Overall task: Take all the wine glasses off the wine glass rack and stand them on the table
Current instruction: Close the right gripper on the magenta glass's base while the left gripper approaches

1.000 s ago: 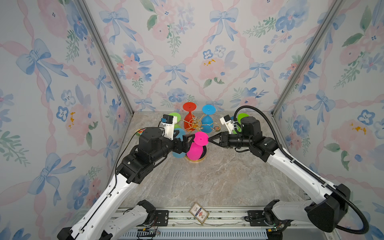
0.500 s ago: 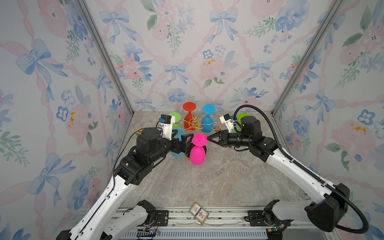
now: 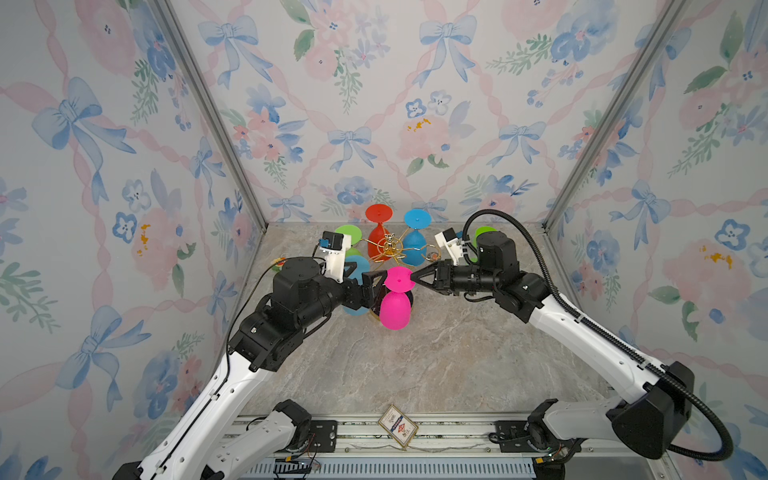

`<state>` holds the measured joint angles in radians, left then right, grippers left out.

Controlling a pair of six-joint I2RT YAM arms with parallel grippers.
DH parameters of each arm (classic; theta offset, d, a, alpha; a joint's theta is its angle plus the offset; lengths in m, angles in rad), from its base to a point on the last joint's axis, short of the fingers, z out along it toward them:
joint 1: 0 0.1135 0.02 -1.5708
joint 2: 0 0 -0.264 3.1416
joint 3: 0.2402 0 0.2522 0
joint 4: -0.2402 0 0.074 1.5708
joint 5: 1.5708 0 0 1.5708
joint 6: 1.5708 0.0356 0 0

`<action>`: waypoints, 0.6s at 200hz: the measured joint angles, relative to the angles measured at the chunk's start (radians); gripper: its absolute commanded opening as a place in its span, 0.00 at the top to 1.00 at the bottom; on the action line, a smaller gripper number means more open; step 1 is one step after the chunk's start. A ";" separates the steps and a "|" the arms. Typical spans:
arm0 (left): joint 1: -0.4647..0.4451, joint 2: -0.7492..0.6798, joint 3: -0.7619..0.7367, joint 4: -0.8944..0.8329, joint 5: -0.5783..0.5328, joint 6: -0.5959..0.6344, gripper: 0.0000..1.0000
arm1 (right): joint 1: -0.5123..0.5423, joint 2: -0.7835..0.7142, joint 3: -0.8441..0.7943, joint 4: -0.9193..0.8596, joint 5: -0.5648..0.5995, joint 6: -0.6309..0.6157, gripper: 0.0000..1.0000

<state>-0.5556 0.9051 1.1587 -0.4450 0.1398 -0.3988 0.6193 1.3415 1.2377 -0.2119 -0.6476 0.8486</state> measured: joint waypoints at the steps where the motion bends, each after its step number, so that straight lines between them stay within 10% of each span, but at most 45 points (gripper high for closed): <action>1: 0.000 0.000 0.000 0.000 0.000 0.001 0.11 | 0.000 0.000 0.000 0.000 0.000 0.001 0.77; 120: 0.000 0.008 -0.011 0.000 0.052 0.005 0.12 | 0.000 0.000 0.000 0.061 -0.027 0.065 0.84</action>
<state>-0.5556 0.9127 1.1477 -0.4446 0.1921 -0.3939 0.6193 1.3411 1.2377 -0.1505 -0.6746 0.9134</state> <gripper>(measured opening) 0.880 0.172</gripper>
